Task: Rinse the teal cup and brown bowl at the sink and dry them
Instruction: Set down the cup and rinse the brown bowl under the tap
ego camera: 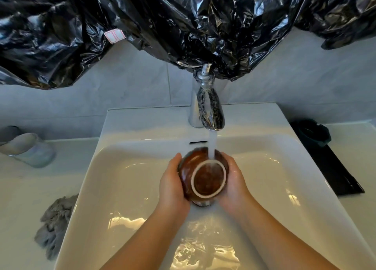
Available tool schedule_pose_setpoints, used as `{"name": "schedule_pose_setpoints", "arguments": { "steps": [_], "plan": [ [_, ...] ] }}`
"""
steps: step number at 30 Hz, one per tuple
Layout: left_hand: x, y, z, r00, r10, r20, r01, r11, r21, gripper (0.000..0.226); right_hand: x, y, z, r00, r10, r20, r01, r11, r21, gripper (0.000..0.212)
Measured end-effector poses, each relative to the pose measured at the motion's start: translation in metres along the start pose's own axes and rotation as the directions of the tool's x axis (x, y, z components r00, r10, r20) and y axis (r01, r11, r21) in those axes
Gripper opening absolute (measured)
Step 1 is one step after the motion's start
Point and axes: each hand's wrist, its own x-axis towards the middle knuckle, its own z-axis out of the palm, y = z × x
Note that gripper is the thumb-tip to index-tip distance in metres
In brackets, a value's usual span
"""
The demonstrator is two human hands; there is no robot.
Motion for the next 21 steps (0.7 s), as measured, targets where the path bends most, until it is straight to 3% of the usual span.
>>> {"name": "schedule_pose_setpoints", "arguments": {
  "steps": [2, 6, 8, 9, 10, 12, 15, 16, 18, 21],
  "plan": [
    [0.007, 0.001, -0.002, 1.0, -0.008, 0.007, 0.009, 0.998, -0.055, 0.042, -0.001, 0.0, -0.001, 0.993, 0.116, 0.001, -0.116, 0.992, 0.048, 0.045],
    [0.013, 0.0, -0.007, 0.985, 0.141, 0.099, -0.152, 0.982, 0.116, 0.042, -0.001, -0.001, -0.002, 1.0, 0.031, 0.005, -0.031, 0.995, 0.098, 0.043],
    [0.013, -0.004, -0.01, 0.913, 0.327, 0.243, -0.397, 0.848, 0.351, 0.031, -0.001, -0.005, -0.002, 1.0, 0.013, -0.028, -0.009, 0.991, 0.136, 0.043],
    [0.012, -0.008, -0.011, 0.867, 0.369, 0.334, -0.492, 0.739, 0.46, 0.046, 0.001, -0.006, -0.004, 0.999, 0.008, -0.041, -0.002, 0.988, 0.155, 0.043],
    [0.012, -0.011, -0.012, 0.837, 0.367, 0.406, -0.542, 0.654, 0.527, 0.061, 0.002, -0.007, -0.006, 0.998, 0.007, -0.056, 0.003, 0.986, 0.166, 0.043],
    [0.007, -0.013, -0.007, 0.84, 0.342, 0.421, -0.54, 0.605, 0.585, 0.071, 0.003, -0.009, -0.009, 0.996, -0.006, -0.09, 0.021, 0.985, 0.173, 0.041],
    [0.012, -0.01, -0.004, 0.864, 0.428, 0.267, -0.493, 0.602, 0.629, 0.032, 0.001, -0.006, -0.006, 0.993, -0.044, -0.108, 0.055, 0.994, 0.096, 0.039],
    [0.015, -0.008, -0.005, 0.868, 0.455, 0.199, -0.466, 0.608, 0.643, 0.028, 0.001, -0.004, -0.005, 0.994, -0.054, -0.096, 0.06, 0.996, 0.07, 0.04],
    [0.02, -0.007, -0.01, 0.902, 0.402, 0.159, -0.41, 0.682, 0.605, 0.054, -0.001, -0.002, -0.004, 0.993, -0.087, -0.079, 0.089, 0.996, 0.016, 0.038],
    [0.015, -0.006, -0.011, 0.957, 0.185, 0.223, -0.261, 0.884, 0.389, 0.057, 0.001, -0.004, -0.008, 0.988, -0.115, -0.104, 0.114, 0.993, -0.009, 0.035]
  ]
}}
